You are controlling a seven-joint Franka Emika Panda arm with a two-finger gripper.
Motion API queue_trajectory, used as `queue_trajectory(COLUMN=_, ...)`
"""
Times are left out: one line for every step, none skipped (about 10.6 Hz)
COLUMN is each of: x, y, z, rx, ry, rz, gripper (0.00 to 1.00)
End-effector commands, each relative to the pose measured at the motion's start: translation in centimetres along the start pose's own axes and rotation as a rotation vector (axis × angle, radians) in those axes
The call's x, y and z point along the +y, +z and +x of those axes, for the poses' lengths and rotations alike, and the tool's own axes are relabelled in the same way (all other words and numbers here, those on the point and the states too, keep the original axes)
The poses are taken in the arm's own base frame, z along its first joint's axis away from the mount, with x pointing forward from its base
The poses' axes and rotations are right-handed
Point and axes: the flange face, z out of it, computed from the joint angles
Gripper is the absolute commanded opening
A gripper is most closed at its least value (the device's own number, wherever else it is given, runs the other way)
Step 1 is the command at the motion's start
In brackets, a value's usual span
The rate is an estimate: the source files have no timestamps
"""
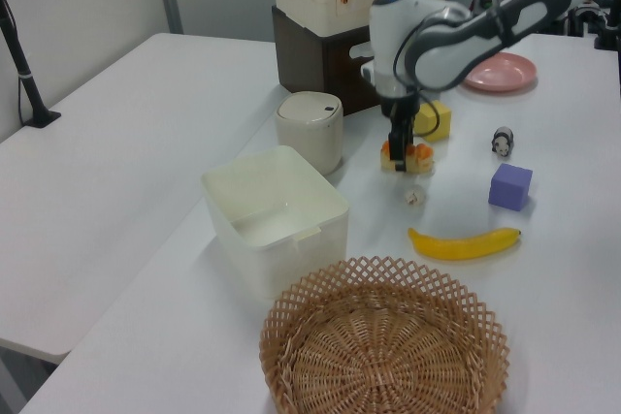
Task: Put the bread in the basket
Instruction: 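Lower the gripper and close it on the bread roll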
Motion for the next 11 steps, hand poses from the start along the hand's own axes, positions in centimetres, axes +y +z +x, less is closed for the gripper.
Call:
queue_trajectory(x=1.1, y=0.2, z=0.0, rx=0.017, ry=0.022, rz=-0.026, gripper=0.82)
queue_trajectory(x=2.4, y=0.1, z=-0.2, rx=0.013, ry=0.031, rz=-0.026, gripper=0.72)
queue_trajectory(x=2.5, y=0.0, z=-0.3, rx=0.011, ry=0.022, rz=-0.028, gripper=0.6)
queue_trajectory(x=2.5, y=-0.1, z=-0.2, rx=0.012, ry=0.02, rz=-0.034, gripper=0.43)
queue_trajectory(x=2.2, y=-0.1, z=-0.3, rx=0.001, ry=0.015, rz=-0.04, gripper=0.27)
queue_trajectory(x=2.0, y=-0.1, z=-0.4, rx=-0.007, ry=0.011, rz=-0.043, gripper=0.15)
queue_trajectory(x=1.7, y=-0.7, z=-0.6, rx=-0.008, ry=0.008, rz=-0.043, gripper=0.11)
queue_trajectory(x=1.0, y=-2.1, z=-0.9, rx=-0.013, ry=0.0, rz=-0.044, gripper=0.1)
queue_trajectory(x=0.9, y=-4.6, z=-1.1, rx=-0.019, ry=0.0, rz=-0.046, gripper=0.1)
queue_trajectory(x=0.5, y=-7.3, z=-1.5, rx=-0.027, ry=-0.002, rz=-0.041, gripper=0.1)
queue_trajectory(x=0.2, y=-10.1, z=-2.1, rx=-0.016, ry=0.001, rz=-0.033, gripper=0.1)
